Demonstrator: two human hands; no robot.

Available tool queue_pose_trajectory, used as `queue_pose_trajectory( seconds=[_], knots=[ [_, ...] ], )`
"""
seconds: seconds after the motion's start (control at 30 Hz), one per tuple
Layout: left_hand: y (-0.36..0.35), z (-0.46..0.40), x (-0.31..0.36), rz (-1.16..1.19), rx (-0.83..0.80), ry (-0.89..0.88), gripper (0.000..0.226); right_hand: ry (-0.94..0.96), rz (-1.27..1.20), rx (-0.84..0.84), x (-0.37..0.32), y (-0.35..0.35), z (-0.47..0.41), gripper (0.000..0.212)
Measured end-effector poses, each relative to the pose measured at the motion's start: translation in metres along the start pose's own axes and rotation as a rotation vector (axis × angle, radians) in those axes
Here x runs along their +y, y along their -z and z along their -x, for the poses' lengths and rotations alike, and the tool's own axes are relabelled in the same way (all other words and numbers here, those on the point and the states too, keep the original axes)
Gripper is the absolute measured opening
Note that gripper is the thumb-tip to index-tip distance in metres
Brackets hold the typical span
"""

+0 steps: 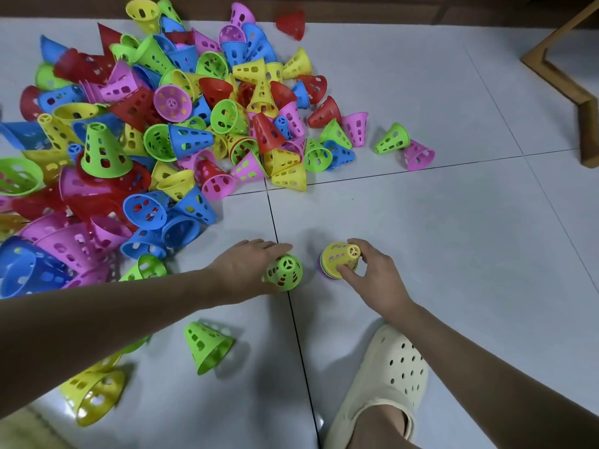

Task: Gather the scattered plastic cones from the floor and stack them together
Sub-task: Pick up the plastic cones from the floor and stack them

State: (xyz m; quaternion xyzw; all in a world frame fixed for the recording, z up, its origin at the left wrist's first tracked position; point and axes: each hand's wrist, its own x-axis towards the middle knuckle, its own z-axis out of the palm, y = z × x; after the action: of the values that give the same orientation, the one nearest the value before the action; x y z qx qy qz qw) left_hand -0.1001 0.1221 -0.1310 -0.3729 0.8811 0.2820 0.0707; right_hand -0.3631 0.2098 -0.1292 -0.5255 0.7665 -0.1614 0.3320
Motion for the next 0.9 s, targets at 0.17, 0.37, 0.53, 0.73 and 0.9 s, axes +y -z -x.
queue_pose_trajectory(
  seconds=[0.17, 0.37, 0.53, 0.73, 0.9],
  knots=[
    [0.017, 0.039, -0.033, 0.004, -0.057, 0.097, 0.070, 0.179, -0.017, 0.139, -0.034, 0.007, 0.015, 0.056],
    [0.030, 0.107, -0.091, 0.006, -0.022, 0.279, 0.052, 0.451, -0.130, 0.019, -0.105, -0.025, 0.038, 0.035],
    [0.014, 0.145, -0.111, 0.028, 0.063, 0.447, 0.076, 0.463, -0.152, -0.519, -0.127, -0.093, 0.073, 0.051],
    [0.000, 0.149, -0.130, -0.165, 0.146, 0.460, 0.084, 1.090, 0.446, -0.648, -0.131, -0.150, 0.069, 0.058],
    [0.000, 0.150, -0.152, -0.047, 0.152, 0.479, 0.073, 0.965, 0.588, -0.765, -0.125, -0.171, 0.064, 0.051]
  ],
)
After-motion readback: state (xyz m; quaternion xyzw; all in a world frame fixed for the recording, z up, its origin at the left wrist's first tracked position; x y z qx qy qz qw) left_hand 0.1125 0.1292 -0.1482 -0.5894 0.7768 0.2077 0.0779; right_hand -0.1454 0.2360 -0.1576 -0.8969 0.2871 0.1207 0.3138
